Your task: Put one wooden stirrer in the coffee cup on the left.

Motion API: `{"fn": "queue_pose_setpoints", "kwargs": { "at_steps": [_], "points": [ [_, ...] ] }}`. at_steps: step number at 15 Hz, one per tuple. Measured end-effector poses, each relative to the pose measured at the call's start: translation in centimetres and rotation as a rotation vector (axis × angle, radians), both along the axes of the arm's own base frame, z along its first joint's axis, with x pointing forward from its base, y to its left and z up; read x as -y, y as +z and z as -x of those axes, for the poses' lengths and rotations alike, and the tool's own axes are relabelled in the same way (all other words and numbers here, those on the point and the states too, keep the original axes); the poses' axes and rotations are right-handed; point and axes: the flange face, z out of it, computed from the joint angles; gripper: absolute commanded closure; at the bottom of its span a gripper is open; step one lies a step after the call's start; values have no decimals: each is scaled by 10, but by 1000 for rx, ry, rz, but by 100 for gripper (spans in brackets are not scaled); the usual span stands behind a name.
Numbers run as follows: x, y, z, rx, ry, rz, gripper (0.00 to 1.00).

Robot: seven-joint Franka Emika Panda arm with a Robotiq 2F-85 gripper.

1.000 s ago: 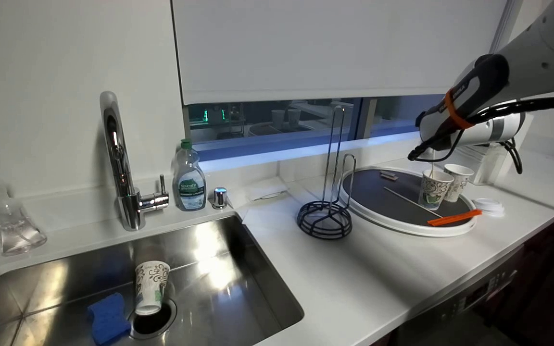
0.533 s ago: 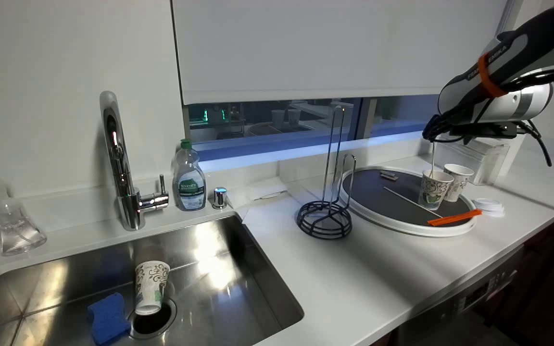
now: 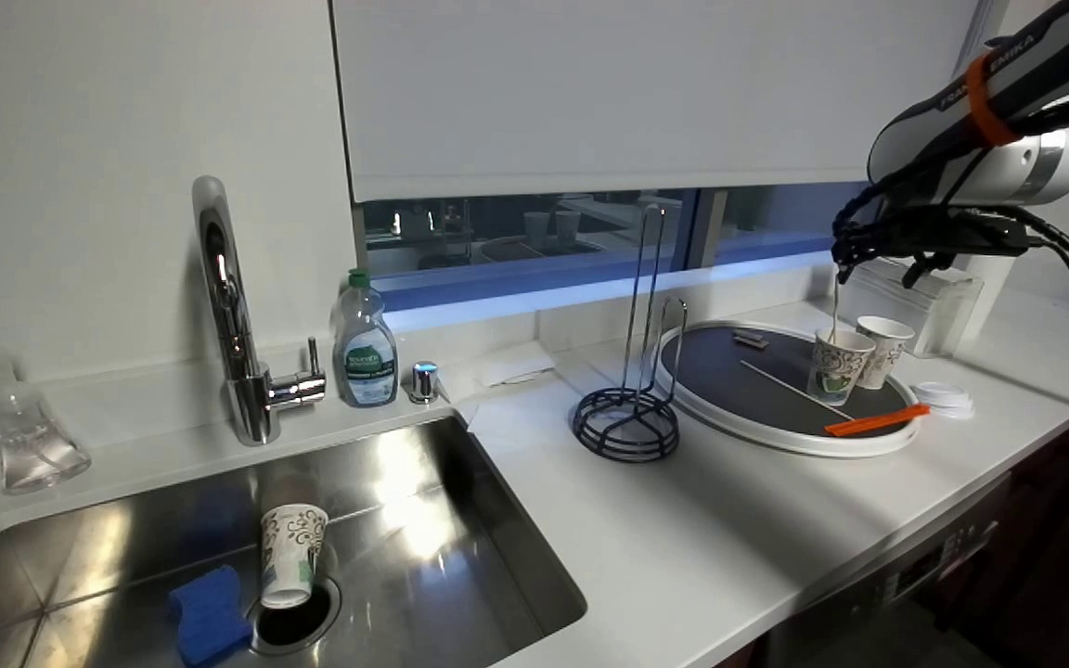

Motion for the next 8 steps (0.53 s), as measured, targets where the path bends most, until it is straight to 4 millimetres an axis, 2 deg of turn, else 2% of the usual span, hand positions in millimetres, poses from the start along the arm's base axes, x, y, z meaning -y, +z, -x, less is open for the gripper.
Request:
{"fn": "queue_pose_setpoints", "kwargs": {
  "at_steps": [8],
  "points": [
    [-1, 4, 7, -52, 26, -33, 0]
  ]
}}
